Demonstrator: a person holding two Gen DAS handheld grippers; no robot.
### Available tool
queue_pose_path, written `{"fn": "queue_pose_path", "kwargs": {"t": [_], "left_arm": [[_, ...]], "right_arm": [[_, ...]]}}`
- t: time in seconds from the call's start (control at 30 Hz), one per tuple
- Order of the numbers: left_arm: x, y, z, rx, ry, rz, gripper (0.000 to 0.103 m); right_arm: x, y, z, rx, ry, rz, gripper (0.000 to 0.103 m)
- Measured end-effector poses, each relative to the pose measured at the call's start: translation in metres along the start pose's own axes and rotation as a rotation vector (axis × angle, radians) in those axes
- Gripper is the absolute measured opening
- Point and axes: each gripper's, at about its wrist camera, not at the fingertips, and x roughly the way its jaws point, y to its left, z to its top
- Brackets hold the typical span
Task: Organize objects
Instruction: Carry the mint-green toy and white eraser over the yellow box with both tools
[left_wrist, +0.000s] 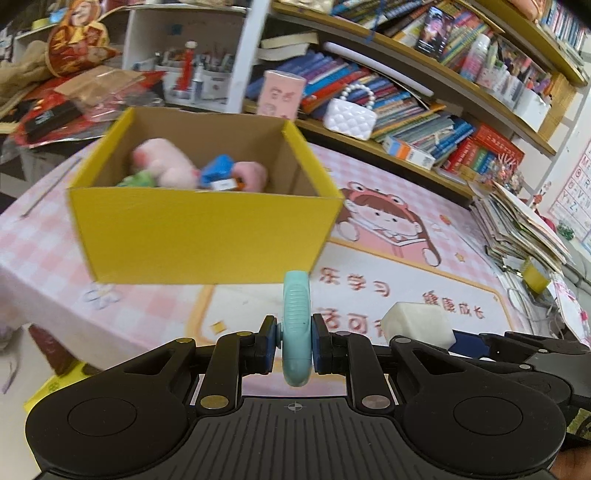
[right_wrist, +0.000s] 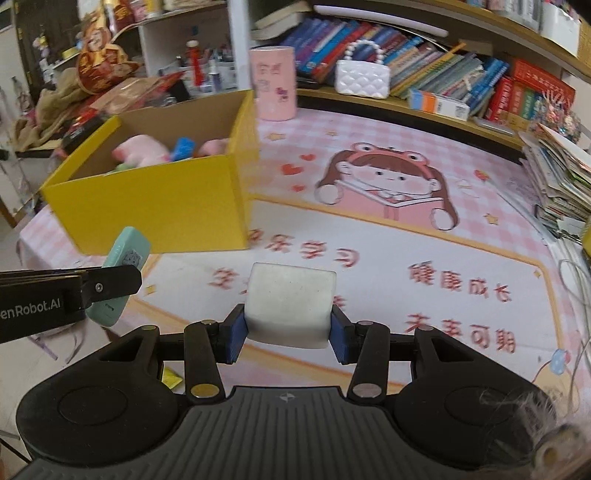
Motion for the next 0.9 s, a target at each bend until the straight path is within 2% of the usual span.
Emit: {"fn": "queue_pose_path", "kwargs": {"t": [0.47,0.9], "left_arm": [[-0.058,0.056,-0.031,-0.028,-0.031,0.054,0.017],[-0.094,0.092,-0.038,-0.071,-0.089,0.081,0.017]], "right_arm": [[-0.022,0.075,-0.028,-0.030,-0.011,0.059,0.043],[-0.034,0.120,-0.028,-0.072,-0.037,0.078,0.043]]}}
